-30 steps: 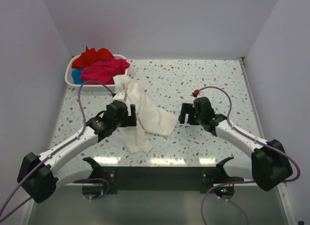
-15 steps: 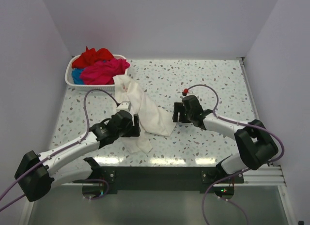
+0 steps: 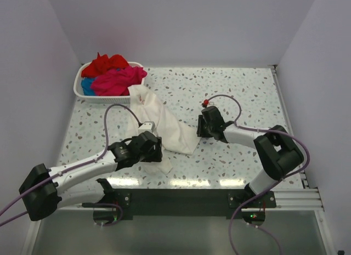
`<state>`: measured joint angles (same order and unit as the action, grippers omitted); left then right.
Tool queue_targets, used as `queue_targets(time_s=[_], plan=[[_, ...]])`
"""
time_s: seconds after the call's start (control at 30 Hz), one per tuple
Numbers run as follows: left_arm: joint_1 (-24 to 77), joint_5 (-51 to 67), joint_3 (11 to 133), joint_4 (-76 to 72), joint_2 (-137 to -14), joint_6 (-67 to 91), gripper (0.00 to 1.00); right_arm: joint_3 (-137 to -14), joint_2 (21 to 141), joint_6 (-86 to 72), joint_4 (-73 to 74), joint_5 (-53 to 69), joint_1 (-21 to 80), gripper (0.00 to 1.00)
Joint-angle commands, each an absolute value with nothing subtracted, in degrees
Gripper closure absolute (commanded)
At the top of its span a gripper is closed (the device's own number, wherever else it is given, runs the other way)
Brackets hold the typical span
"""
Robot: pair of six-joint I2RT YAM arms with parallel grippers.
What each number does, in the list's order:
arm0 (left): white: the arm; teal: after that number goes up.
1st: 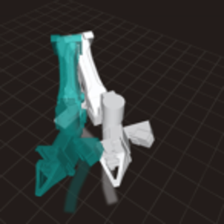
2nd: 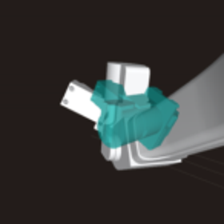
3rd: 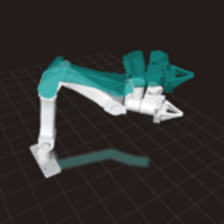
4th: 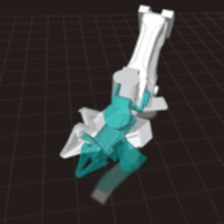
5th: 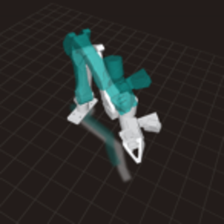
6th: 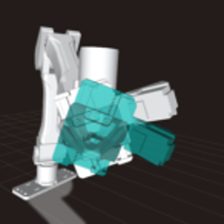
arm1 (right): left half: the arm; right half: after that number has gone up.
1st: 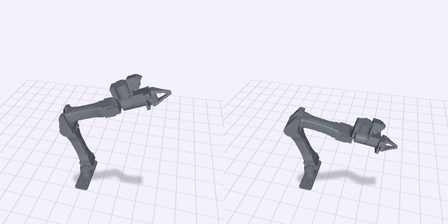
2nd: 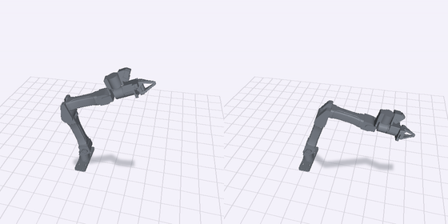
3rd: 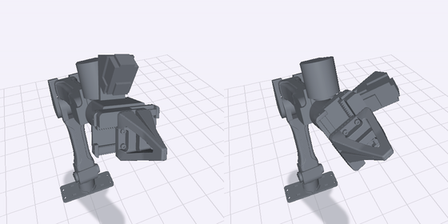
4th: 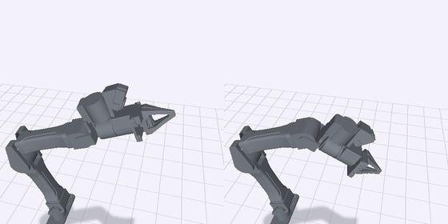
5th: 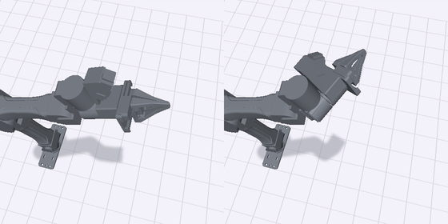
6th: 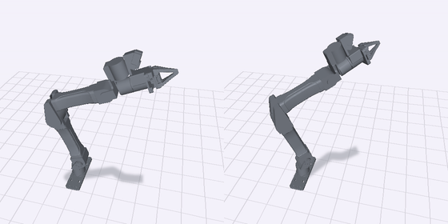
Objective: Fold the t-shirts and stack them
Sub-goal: Flatten the tshirt out
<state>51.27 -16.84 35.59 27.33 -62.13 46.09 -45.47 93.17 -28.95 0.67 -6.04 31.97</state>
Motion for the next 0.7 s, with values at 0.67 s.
queue_targets(time_s=[0.67], plan=[[66.27, -18.72, 33.84, 21.71, -71.27, 56.78, 0.25, -45.35, 93.43, -31.2, -2.2, -3.34, 32.26, 1.0]])
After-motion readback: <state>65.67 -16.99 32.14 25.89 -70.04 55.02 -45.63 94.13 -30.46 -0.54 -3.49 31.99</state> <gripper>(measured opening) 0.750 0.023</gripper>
